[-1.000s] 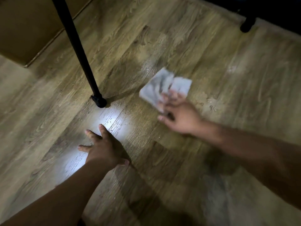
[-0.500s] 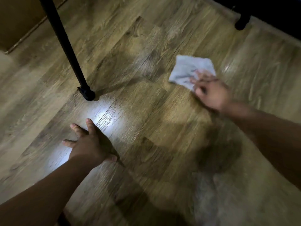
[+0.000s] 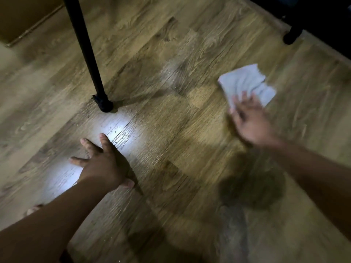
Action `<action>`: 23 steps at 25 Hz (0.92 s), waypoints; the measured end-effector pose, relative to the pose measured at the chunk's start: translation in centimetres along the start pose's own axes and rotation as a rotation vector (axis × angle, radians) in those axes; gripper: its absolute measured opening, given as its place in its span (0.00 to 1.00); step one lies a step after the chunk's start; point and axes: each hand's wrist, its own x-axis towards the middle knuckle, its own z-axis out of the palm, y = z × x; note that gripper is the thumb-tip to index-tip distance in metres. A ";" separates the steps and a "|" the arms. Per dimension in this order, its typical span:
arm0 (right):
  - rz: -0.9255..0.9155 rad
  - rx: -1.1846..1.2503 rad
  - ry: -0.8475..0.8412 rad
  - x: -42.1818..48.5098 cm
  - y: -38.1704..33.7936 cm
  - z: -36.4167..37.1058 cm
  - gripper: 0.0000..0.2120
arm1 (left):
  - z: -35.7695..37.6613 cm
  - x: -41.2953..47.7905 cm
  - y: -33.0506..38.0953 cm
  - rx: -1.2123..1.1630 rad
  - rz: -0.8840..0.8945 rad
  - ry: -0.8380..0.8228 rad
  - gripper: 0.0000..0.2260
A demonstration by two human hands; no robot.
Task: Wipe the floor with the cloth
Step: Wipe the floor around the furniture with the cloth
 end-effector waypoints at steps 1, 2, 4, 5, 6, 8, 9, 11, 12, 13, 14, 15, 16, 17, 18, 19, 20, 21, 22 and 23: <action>-0.084 0.023 -0.029 -3.6 -2.4 1.0 0.23 | -0.1 -0.1 0.1 -0.006 -0.011 -0.001 0.72; -0.189 0.038 -0.065 -7.2 -4.6 2.2 0.24 | -0.1 -0.2 0.2 -0.003 -0.016 0.003 0.72; -0.384 0.042 -0.190 -12.9 -8.3 3.9 0.26 | -0.1 -0.2 0.2 0.021 -0.007 0.014 0.72; -0.426 0.048 -0.225 -13.9 -8.8 4.1 0.27 | 0.0 -0.1 0.2 0.027 -0.005 0.018 0.72; -0.433 0.081 -0.226 -13.2 -8.1 4.1 0.27 | 0.1 0.0 0.2 0.031 -0.004 0.023 0.72; -0.335 0.114 -0.156 -8.9 -5.3 3.3 0.25 | 0.2 0.3 0.0 0.057 0.000 0.031 0.72; -0.261 0.080 -0.094 -6.0 -3.4 2.7 0.25 | 0.2 0.3 -0.1 0.070 -0.001 0.030 0.72; -0.073 0.015 0.031 1.1 1.7 1.1 0.24 | 0.3 0.4 -0.2 0.112 -0.014 0.034 0.73; 0.023 0.006 0.072 4.8 4.5 0.0 0.24 | 0.2 0.6 -0.2 0.147 -0.021 0.047 0.74; 0.102 0.004 0.086 8.3 6.8 -1.4 0.25 | 0.2 0.6 -0.1 0.183 -0.026 0.060 0.74; 0.170 -0.003 0.085 11.5 8.5 -2.7 0.25 | 0.1 0.6 0.0 0.207 -0.028 0.065 0.75; 0.226 -0.013 0.082 14.1 9.5 -3.8 0.25 | 0.0 0.5 0.1 0.211 -0.028 0.061 0.75; 0.268 -0.016 0.078 16.0 9.8 -4.5 0.26 | -0.1 0.4 0.2 0.204 -0.027 0.050 0.75; 0.300 -0.016 0.074 17.0 9.4 -5.0 0.26 | -0.2 0.3 0.4 0.195 -0.028 0.039 0.75; 0.328 -0.012 0.074 17.4 8.7 -4.7 0.26 | -0.2 0.1 0.5 0.189 -0.031 0.030 0.74; 0.339 -0.001 0.071 16.9 7.3 -4.1 0.26 | -0.2 0.0 0.8 0.187 -0.035 0.023 0.73; 0.319 0.011 0.061 15.9 5.1 -3.4 0.25 | -0.3 -0.1 1.0 0.180 -0.040 0.016 0.72; 0.278 0.024 0.038 14.3 2.6 -2.5 0.26 | -0.5 -0.3 1.3 0.170 -0.047 0.002 0.71; 0.214 0.027 0.013 12.3 -0.1 -1.3 0.26 | -0.7 -0.4 1.6 0.156 -0.052 -0.013 0.70; 0.120 0.017 -0.002 9.7 -3.0 -0.1 0.27 | -0.9 -0.6 1.9 0.137 -0.055 -0.025 0.70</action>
